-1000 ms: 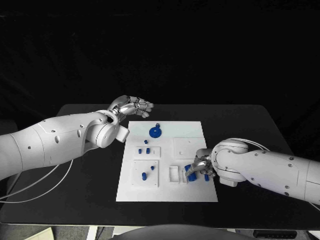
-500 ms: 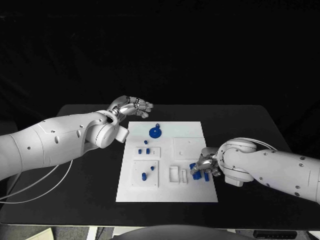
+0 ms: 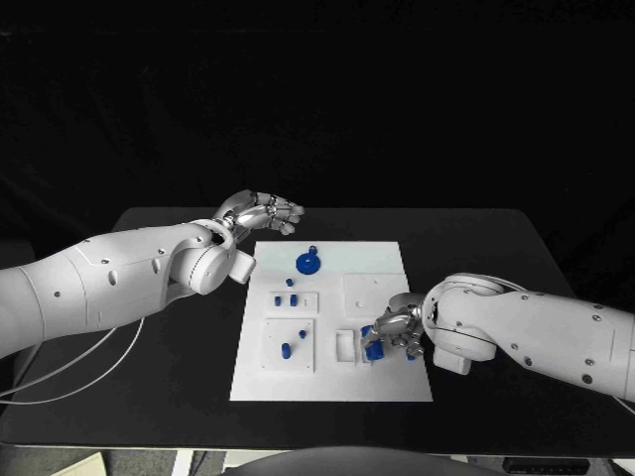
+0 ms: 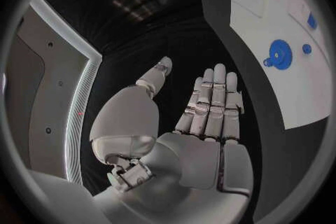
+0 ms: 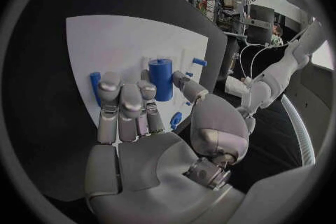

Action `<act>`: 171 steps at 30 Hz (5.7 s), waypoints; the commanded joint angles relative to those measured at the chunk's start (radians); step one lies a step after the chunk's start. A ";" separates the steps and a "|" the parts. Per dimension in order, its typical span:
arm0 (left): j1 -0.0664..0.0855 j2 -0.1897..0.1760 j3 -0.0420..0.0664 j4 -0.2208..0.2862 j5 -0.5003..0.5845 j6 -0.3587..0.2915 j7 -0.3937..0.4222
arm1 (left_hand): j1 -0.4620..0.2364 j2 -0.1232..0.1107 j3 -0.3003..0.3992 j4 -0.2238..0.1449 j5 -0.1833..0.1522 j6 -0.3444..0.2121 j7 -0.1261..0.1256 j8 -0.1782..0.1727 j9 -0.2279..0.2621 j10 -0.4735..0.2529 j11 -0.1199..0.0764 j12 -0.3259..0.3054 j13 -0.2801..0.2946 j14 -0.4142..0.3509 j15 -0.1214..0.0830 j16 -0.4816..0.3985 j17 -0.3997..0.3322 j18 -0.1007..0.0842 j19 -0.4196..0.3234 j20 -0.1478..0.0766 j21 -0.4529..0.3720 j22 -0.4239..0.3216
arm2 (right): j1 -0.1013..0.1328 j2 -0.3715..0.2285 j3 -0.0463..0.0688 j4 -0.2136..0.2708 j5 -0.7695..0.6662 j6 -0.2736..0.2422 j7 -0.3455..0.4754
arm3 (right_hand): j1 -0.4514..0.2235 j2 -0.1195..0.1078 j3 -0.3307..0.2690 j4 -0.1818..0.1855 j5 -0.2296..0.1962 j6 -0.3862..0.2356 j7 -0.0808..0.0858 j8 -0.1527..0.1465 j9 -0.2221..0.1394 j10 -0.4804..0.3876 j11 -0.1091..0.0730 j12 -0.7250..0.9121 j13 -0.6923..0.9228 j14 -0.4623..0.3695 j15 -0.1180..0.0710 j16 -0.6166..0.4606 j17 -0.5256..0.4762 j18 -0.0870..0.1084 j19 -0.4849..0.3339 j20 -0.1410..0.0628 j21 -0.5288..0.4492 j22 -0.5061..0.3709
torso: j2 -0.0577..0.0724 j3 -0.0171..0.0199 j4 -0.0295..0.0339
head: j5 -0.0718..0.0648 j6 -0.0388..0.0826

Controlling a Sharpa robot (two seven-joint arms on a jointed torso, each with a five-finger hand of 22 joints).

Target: Assemble the parts on the task board

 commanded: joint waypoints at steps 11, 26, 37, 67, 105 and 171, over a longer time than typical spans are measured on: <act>0.001 0.006 0.001 0.007 0.004 0.007 0.009 | -0.008 0.000 -0.001 0.005 0.002 -0.007 0.023 0.005 -0.002 0.002 0.006 -0.004 0.000 0.005 0.003 -0.005 0.002 0.012 0.007 0.003 -0.006 0.002 | 0.000 0.068 0.000 -0.041 0.076 -0.006 0.002 | -0.025 -0.005 -0.021 0.012 -0.023 0.034 0.015 -0.012 -0.006 0.004 -0.003 -0.009 0.002 0.000 -0.006 -0.004 0.003 0.057 0.002 -0.001 0.005 0.008 | 0.001 -0.0001 0.0008 | -0.001 -0.001; 0.001 0.004 0.001 0.012 0.004 0.002 0.011 | -0.008 -0.001 -0.001 0.005 0.002 -0.008 0.023 0.005 -0.002 0.002 0.006 -0.004 0.000 0.005 0.003 -0.006 0.003 0.012 0.007 0.003 -0.007 0.003 | -0.015 0.102 -0.003 -0.079 -0.001 0.014 0.014 | -0.028 -0.004 -0.022 0.013 -0.019 0.034 0.015 -0.015 -0.007 0.004 -0.003 -0.010 0.002 -0.001 -0.007 -0.005 0.004 0.057 0.002 -0.003 0.006 0.009 | 0.001 -0.0005 0.0016 | 0.010 -0.006; 0.002 0.003 0.001 0.012 0.004 0.004 0.010 | -0.008 -0.002 -0.001 0.005 0.002 -0.008 0.023 0.005 -0.002 0.002 0.006 -0.004 0.000 0.005 0.003 -0.007 0.004 0.012 0.007 0.003 -0.007 0.003 | -0.018 0.109 -0.004 -0.079 0.012 0.050 0.011 | -0.033 -0.004 -0.026 0.013 -0.016 0.033 0.016 -0.017 -0.008 0.002 -0.003 -0.011 0.003 -0.001 -0.007 -0.006 0.005 0.057 0.001 -0.004 0.006 0.008 | 0.000 -0.0002 -0.0001 | 0.017 -0.008; 0.006 0.001 0.001 0.012 0.004 0.009 0.004 | -0.008 -0.002 -0.001 0.006 0.002 -0.008 0.023 0.006 -0.002 0.002 0.006 -0.004 0.000 0.005 0.003 -0.008 0.005 0.012 0.008 0.003 -0.008 0.005 | -0.033 0.124 -0.005 -0.099 0.004 0.020 0.015 | -0.075 -0.049 -0.036 0.049 -0.075 0.029 0.017 -0.030 -0.010 -0.006 -0.002 -0.016 0.007 -0.002 -0.007 -0.016 0.008 0.057 -0.004 -0.011 0.003 0.005 | 0.001 0.0009 -0.0006 | 0.024 -0.011; 0.006 -0.007 0.001 0.014 0.004 0.008 0.002 | -0.008 -0.002 0.000 0.007 0.002 -0.008 0.023 0.007 -0.002 0.003 0.006 -0.005 0.001 0.006 0.003 -0.009 0.008 0.012 0.008 0.003 -0.010 0.006 | -0.032 0.023 -0.005 0.006 -0.047 0.020 0.093 | -0.062 -0.096 -0.187 -0.039 -0.075 0.014 0.016 -0.037 0.012 -0.016 -0.003 -0.021 0.014 -0.005 -0.009 -0.033 0.014 0.057 -0.013 -0.031 -0.006 -0.004 | 0.000 0.0016 -0.0023 | 0.028 -0.007; 0.006 -0.008 0.001 0.013 0.002 0.008 -0.001 | -0.008 0.001 0.002 0.009 0.002 -0.008 0.023 0.008 -0.003 0.003 0.006 -0.006 0.001 0.006 0.003 -0.012 0.011 0.012 0.009 0.003 -0.013 0.009 | -0.024 -0.052 0.012 0.032 -0.070 -0.012 0.097 | 0.029 -0.020 -0.129 -0.061 -0.068 0.039 0.017 -0.049 0.015 0.000 -0.002 -0.026 0.014 0.005 -0.006 -0.040 0.026 0.057 -0.007 -0.011 0.002 -0.004 | 0.000 0.0006 -0.0028 | 0.024 -0.010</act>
